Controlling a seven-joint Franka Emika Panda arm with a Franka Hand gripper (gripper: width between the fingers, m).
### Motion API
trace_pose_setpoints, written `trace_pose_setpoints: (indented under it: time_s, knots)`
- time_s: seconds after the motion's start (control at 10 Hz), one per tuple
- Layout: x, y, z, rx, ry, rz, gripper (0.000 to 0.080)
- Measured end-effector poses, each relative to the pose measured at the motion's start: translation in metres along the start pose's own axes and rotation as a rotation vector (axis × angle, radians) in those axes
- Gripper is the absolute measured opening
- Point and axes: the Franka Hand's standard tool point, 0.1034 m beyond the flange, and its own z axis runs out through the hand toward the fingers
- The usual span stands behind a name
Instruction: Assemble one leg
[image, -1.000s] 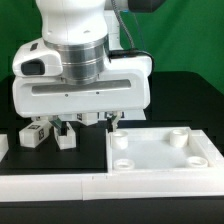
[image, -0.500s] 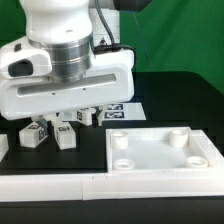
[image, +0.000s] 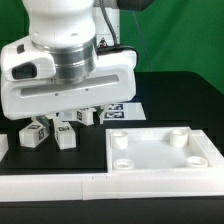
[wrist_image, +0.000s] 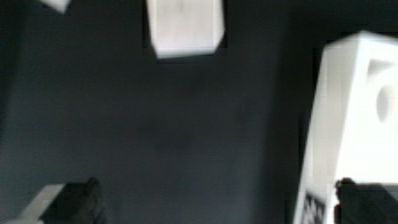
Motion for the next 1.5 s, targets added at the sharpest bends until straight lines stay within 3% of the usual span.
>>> trace_pose_setpoints:
  time_s: [0.1, 0.3, 0.7, 0.9, 1.0, 1.4, 1.5]
  knots:
    - [-0.009, 0.001, 0.008, -0.004, -0.082, -0.019, 0.0649]
    - [-0.018, 0.01, 0.023, 0.016, -0.15, -0.038, 0.0649]
    - [-0.026, -0.003, 0.031, 0.058, -0.414, -0.039, 0.0649]
    - [-0.03, 0.007, 0.049, 0.017, -0.547, -0.049, 0.0649]
    - [-0.025, 0.014, 0.054, 0.011, -0.534, -0.037, 0.0649]
    - [-0.025, 0.015, 0.054, 0.008, -0.525, -0.037, 0.0649]
    - [-0.023, 0.015, 0.06, 0.001, -0.503, -0.038, 0.0649]
